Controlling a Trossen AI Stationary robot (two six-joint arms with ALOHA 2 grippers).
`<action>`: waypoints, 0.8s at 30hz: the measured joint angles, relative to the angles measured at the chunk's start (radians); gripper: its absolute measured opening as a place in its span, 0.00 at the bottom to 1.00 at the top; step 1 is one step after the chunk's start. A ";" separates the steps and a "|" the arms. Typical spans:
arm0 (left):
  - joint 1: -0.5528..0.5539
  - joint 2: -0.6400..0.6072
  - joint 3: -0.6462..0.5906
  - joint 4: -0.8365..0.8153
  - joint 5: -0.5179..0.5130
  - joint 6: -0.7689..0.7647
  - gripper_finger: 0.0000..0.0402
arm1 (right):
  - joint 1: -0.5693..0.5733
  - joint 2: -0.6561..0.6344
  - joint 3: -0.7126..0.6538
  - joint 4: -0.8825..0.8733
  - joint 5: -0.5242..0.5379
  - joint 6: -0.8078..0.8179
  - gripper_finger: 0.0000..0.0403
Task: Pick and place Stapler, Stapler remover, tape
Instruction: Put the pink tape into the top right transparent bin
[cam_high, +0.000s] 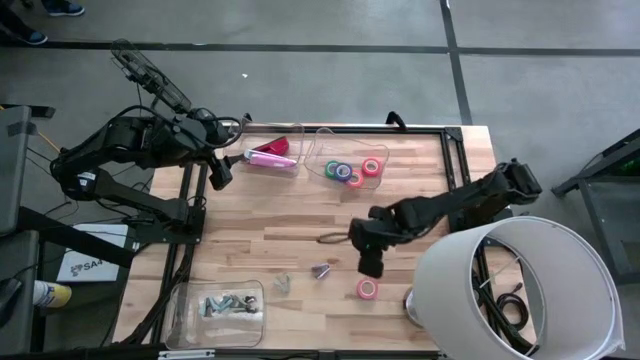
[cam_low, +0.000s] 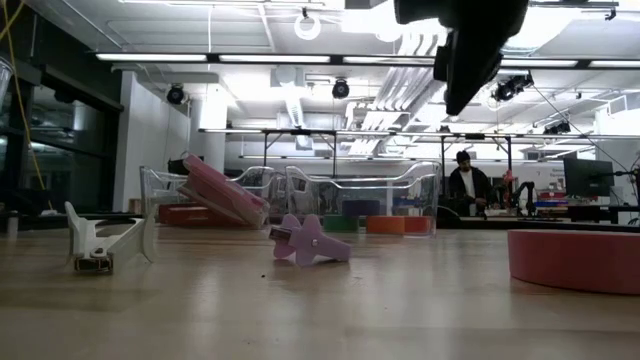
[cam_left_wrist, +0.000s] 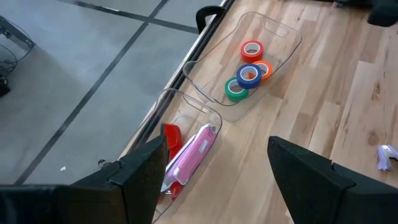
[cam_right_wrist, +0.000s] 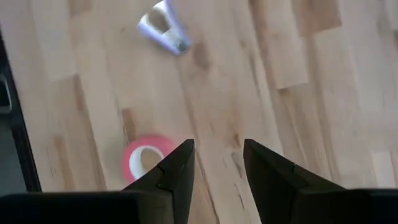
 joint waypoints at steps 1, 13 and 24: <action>0.000 0.000 0.000 0.000 0.000 0.001 0.68 | 0.015 0.000 0.000 0.000 0.005 -0.019 0.32; 0.000 0.000 0.000 0.000 0.000 0.001 0.68 | 0.166 0.101 0.000 -0.003 -0.043 -0.169 0.42; 0.000 0.000 0.000 0.000 0.000 -0.002 0.68 | 0.180 0.219 0.000 0.040 -0.032 -0.177 0.57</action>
